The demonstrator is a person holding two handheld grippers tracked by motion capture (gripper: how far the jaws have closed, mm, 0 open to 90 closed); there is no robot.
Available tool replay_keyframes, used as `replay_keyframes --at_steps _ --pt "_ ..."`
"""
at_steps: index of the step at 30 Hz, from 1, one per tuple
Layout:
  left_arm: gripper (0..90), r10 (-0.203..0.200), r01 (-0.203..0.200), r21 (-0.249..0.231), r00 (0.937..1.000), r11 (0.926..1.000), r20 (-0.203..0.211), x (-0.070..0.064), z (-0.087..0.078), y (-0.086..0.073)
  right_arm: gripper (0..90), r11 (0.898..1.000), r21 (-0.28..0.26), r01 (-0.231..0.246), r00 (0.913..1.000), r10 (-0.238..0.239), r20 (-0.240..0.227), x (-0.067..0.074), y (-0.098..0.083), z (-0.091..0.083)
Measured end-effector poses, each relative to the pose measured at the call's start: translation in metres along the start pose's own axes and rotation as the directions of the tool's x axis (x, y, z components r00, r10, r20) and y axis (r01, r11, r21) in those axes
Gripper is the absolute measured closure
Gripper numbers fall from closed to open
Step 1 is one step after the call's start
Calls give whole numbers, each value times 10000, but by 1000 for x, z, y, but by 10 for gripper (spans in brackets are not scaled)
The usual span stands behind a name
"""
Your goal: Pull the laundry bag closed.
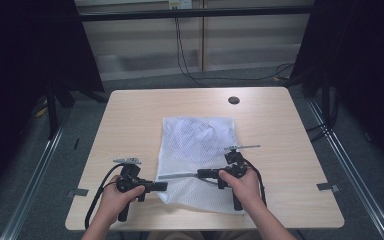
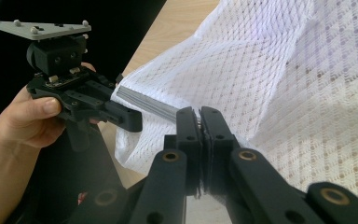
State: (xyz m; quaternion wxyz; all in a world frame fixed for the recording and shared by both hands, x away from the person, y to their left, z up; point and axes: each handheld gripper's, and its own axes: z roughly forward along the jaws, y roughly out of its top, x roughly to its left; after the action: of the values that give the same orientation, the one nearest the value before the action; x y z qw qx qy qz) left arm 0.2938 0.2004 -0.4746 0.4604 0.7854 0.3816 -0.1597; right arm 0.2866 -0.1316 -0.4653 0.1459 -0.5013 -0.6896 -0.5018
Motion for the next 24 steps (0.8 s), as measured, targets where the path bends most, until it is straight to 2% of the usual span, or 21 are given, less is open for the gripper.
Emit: replay_keyframes --at_steps 9,11,20,24 --pt "884 55 -55 56 10000 10000 -6 1 1 0 869 10000 53 -10 9999 10 100 -2 0 -3" --pt "884 -131 131 37 9998 9999 115 -1 1 -1 869 10000 49 22 10000 -23 85 -2 0 -3" --pt "884 -109 109 38 9999 9999 49 0 2 0 869 10000 26 5 9999 -6 117 -4 0 -6" --pt "883 36 -36 118 10000 9999 -12 1 3 0 869 9999 100 -89 9999 88 105 -4 -1 -7"
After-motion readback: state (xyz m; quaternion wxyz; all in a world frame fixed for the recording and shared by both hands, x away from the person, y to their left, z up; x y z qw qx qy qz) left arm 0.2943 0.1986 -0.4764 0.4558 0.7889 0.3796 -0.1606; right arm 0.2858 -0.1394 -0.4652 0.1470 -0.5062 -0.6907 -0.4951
